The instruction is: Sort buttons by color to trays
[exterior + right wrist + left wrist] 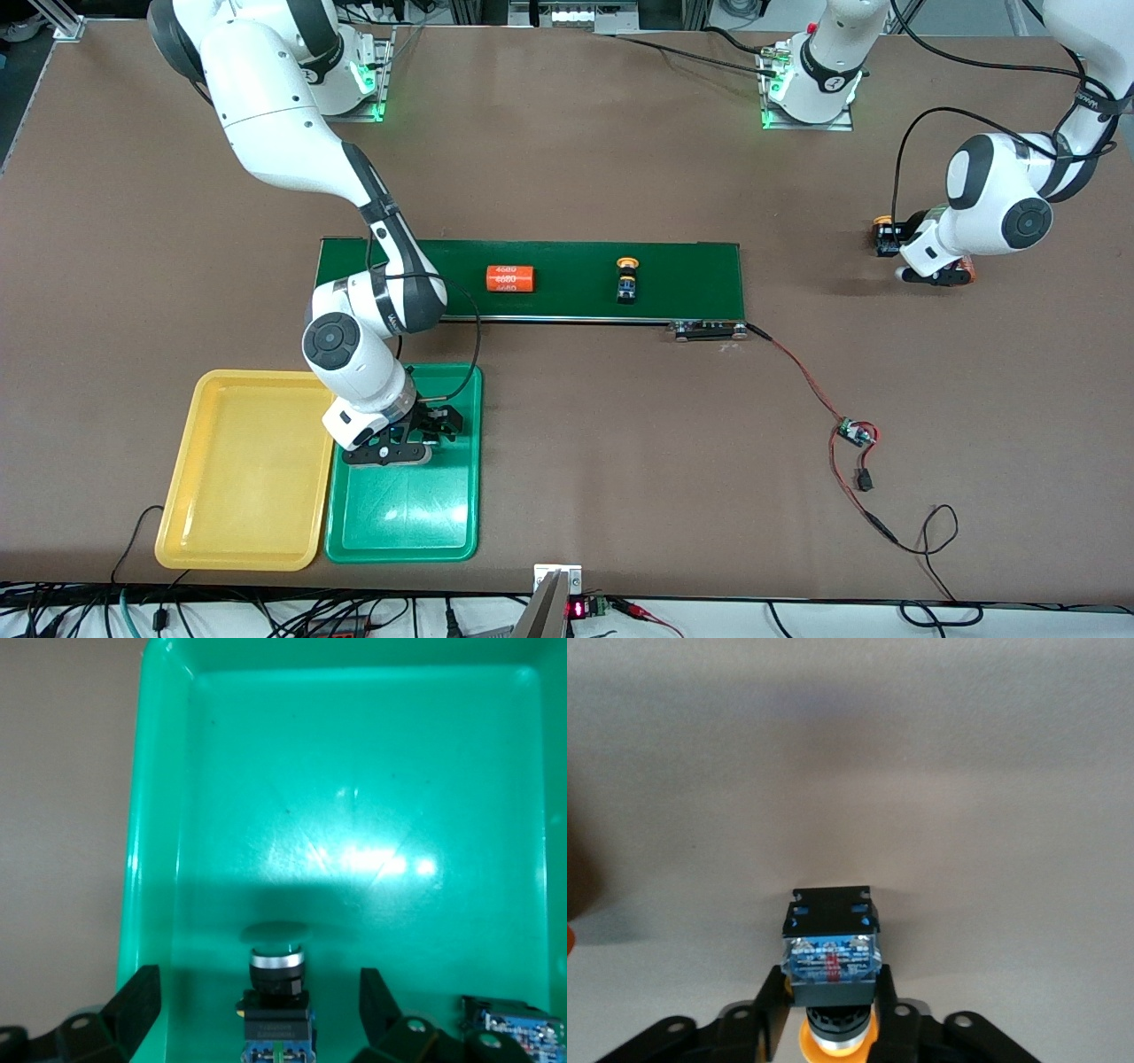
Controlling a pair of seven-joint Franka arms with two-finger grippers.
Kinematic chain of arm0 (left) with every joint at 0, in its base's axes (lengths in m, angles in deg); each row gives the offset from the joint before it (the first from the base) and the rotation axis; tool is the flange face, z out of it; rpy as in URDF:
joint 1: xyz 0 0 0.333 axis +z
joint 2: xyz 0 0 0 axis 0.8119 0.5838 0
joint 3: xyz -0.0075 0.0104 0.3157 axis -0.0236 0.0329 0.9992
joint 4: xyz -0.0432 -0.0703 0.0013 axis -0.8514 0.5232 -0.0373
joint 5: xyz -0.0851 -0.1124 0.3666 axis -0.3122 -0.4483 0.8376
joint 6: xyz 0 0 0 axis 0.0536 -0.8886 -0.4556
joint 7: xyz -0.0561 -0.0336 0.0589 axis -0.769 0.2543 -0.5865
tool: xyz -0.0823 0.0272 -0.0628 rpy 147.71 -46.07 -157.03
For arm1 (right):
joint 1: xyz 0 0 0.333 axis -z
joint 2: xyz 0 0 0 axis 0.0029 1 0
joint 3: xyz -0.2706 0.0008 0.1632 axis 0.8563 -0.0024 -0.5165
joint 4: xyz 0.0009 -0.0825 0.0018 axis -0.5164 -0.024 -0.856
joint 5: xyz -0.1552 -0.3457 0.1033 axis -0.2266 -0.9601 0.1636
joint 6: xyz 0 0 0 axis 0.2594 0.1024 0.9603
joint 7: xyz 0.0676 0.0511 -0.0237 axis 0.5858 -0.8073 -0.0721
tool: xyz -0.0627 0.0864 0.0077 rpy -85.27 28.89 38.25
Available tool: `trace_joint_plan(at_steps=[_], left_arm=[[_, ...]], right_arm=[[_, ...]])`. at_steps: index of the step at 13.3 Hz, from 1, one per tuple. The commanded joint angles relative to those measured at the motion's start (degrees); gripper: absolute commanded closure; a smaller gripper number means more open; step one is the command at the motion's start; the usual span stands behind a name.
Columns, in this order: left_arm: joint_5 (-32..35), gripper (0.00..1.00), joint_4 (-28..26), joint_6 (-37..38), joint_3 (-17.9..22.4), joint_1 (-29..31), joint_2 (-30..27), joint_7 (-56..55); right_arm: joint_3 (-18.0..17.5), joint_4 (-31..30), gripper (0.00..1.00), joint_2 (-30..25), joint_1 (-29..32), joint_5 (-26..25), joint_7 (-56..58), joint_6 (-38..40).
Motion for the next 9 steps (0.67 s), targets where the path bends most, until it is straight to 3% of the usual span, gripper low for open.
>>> trace_joint_plan(at_steps=[1,3,5,9], left_arm=[[1.03,0.97,1.39,0.24,0.00,0.58,-0.28,1.49],[0.77,1.00,5.25,3.56,-0.69,0.05,-0.81,2.45],[0.33,1.00,11.74,6.20,-4.02,-1.87,-0.90,2.54],[-2.82,1.00,20.11,10.43,-6.24,-10.82,-1.08,1.75]], right_arm=[[0.24,-6.24,0.00,-6.40,0.00,0.29,1.06,1.53],[0.41,-8.98,0.00,-11.76,0.35,0.20,1.06,8.62],[0.68,-11.96,0.00,-17.12,0.53,0.11,1.14,14.18],[0.33,-27.50,0.00,-30.65,0.44,0.02,1.23,14.90]])
